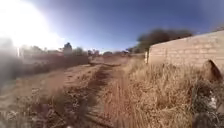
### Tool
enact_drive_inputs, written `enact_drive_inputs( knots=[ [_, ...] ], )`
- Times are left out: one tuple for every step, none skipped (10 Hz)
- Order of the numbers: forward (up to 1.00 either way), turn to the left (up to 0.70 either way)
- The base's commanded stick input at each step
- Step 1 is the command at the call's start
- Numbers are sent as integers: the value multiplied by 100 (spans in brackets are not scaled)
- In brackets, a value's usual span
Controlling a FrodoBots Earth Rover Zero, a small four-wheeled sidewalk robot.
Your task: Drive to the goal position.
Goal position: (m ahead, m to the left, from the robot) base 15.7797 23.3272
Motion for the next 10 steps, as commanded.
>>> enact_drive_inputs(
  knots=[
    [50,0],
    [50,-1],
    [50,-19],
    [50,-35],
    [50,0],
    [50,0],
    [50,0],
    [50,0],
    [50,0],
    [50,0]
  ],
)
